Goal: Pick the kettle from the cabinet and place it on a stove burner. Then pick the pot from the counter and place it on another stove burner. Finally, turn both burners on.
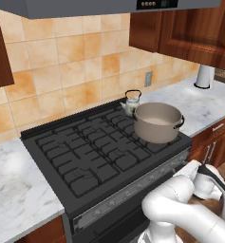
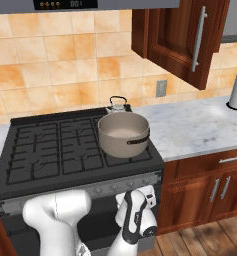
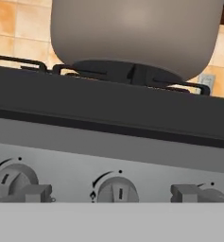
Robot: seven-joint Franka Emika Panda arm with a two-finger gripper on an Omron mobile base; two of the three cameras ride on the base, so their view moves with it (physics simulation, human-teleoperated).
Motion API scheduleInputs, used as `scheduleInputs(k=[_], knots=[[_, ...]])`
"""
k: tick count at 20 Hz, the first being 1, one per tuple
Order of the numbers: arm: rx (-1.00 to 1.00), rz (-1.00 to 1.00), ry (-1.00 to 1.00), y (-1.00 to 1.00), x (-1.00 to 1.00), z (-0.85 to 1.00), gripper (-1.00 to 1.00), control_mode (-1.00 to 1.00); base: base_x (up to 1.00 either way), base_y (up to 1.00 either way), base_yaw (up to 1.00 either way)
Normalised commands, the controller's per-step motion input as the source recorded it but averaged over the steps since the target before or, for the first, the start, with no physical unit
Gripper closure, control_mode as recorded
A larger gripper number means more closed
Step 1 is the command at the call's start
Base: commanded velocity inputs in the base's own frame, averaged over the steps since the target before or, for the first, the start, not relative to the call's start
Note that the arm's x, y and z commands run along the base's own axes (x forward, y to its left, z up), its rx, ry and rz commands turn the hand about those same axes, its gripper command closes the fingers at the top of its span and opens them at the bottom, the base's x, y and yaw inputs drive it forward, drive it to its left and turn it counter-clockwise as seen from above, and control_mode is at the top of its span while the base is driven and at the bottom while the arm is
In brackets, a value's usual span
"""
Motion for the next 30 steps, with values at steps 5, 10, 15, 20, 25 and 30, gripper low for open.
scheduleInputs(k=[5,10,15,20,25,30], knots=[[0.0,0.0,0.0,0.0,0.17,-0.05,-1.0,-1.0,0.0,0.0,0.0],[0.0,0.0,0.0,0.0,0.2,-0.13,-1.0,-1.0,0.0,0.0,0.0],[0.0,0.0,0.0,0.0,0.15,-0.17,-1.0,-1.0,0.0,0.0,0.0],[0.0,0.0,0.0,0.0,0.12,-0.07,-1.0,-1.0,0.0,0.0,0.0],[0.0,0.0,0.0,0.0,0.11,-0.02,-1.0,-1.0,0.0,0.0,0.0],[0.0,0.0,0.0,0.02,0.08,-0.02,1.0,-1.0,0.0,0.0,0.0]])
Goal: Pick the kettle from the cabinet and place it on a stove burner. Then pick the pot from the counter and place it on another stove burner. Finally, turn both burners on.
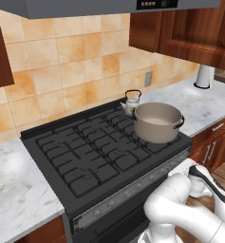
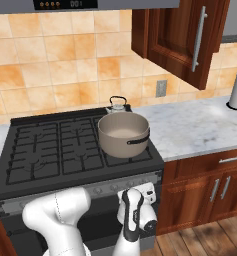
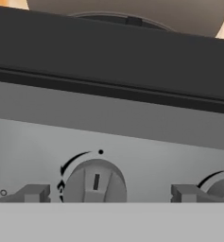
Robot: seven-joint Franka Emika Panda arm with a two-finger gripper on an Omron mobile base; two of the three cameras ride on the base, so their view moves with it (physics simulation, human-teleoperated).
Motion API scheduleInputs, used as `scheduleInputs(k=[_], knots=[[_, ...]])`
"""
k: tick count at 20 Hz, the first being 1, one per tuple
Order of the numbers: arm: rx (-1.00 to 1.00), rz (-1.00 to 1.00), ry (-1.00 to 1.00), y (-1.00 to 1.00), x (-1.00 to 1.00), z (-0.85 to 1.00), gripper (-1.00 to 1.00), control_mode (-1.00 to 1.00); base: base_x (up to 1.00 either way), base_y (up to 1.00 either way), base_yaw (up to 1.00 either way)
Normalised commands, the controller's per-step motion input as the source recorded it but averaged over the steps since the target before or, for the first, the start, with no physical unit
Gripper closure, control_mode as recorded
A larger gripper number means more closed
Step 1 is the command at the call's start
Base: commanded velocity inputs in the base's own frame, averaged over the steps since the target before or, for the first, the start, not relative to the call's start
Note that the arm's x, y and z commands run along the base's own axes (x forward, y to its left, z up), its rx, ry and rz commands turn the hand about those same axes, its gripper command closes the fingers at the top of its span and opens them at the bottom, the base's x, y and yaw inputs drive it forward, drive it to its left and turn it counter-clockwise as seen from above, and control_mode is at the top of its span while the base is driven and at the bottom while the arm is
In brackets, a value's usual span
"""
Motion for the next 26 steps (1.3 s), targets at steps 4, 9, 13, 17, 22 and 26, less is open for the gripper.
scheduleInputs(k=[4,9,13,17,22,26], knots=[[0.0,0.0,0.0,0.03,0.08,-0.03,1.0,-1.0,0.0,0.0,0.0],[0.0,0.0,0.0,0.0,0.01,-0.05,1.0,-1.0,0.0,0.0,0.0],[0.0,0.0,0.0,0.05,0.0,-0.02,1.0,-1.0,0.0,0.0,0.0],[0.0,0.0,-0.04,0.15,0.0,0.0,1.0,-1.0,0.0,0.0,0.0],[-0.07,0.01,-0.01,0.02,0.0,0.0,1.0,-1.0,0.0,0.0,0.0],[-0.1,0.02,-0.02,0.0,0.0,0.0,1.0,-1.0,0.0,0.0,0.0]])
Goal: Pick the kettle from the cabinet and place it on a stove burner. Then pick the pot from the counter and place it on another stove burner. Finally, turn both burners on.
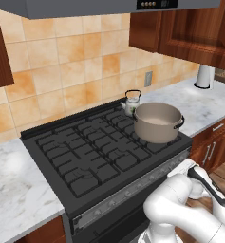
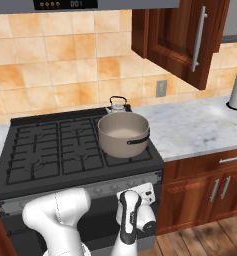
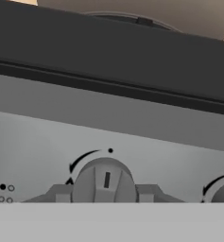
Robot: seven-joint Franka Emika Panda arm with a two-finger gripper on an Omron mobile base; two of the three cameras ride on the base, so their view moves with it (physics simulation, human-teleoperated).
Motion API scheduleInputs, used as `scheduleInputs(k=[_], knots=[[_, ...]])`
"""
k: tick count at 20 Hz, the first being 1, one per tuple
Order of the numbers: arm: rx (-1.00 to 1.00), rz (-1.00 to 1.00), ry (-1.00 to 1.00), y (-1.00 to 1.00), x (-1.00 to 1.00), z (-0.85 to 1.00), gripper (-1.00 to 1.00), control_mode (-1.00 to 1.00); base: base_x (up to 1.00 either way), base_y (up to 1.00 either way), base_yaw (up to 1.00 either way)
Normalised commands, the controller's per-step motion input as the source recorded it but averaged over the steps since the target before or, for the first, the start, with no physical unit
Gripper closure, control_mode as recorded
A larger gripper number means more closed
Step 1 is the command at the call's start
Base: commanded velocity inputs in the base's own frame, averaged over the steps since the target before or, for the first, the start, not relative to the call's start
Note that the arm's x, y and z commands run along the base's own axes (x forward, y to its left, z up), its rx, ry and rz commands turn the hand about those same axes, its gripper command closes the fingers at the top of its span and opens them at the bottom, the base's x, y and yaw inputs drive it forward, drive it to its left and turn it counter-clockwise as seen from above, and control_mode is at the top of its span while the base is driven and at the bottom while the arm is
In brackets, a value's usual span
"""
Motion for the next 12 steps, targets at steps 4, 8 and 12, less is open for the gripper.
scheduleInputs(k=[4,8,12], knots=[[-0.15,0.04,-0.05,0.0,0.0,0.0,1.0,-1.0,0.0,0.0,0.0],[-0.16,0.05,-0.06,0.0,0.0,0.0,1.0,-1.0,0.0,0.0,0.0],[-0.18,0.06,-0.07,0.0,0.0,0.0,1.0,-1.0,0.0,0.0,0.0]])
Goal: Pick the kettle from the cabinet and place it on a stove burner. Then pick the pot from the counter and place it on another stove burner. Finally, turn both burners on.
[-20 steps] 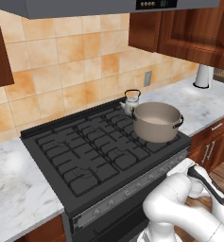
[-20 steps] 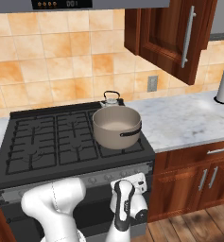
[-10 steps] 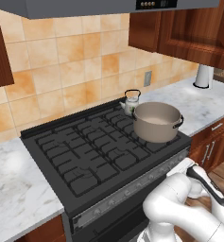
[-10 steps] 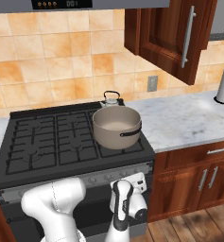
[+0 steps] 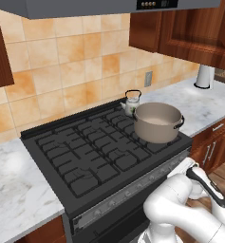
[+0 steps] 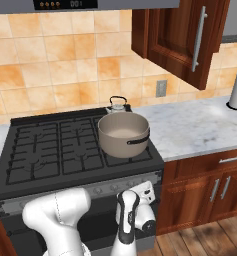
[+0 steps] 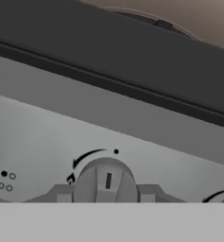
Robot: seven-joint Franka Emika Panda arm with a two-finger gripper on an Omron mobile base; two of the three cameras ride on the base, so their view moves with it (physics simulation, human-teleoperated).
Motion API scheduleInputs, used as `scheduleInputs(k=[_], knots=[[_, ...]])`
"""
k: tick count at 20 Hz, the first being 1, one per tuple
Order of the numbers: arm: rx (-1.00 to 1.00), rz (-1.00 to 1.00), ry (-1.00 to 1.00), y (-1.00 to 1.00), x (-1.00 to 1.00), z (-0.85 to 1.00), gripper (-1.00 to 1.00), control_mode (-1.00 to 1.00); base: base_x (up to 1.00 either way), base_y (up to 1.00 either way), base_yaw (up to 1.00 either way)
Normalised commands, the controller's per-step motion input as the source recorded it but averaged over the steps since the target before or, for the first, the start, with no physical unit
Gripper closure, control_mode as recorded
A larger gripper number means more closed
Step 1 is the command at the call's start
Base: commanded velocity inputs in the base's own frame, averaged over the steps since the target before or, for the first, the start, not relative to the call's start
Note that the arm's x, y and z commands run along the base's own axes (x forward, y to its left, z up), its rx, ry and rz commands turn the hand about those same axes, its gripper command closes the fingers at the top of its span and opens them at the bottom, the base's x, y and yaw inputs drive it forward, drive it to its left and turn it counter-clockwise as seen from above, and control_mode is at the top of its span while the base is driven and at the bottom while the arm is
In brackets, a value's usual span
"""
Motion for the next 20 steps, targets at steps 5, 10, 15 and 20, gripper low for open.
scheduleInputs(k=[5,10,15,20], knots=[[-0.2,0.06,-0.1,0.0,0.0,0.0,1.0,-1.0,0.0,0.0,0.0],[-0.21,0.06,-0.12,0.0,-0.01,0.0,1.0,-1.0,0.0,0.0,0.0],[-0.22,0.07,-0.12,0.0,0.0,0.0,1.0,-1.0,0.0,0.0,0.0],[-0.21,0.1,-0.08,-0.01,0.0,0.0,1.0,-1.0,0.0,0.0,0.0]])
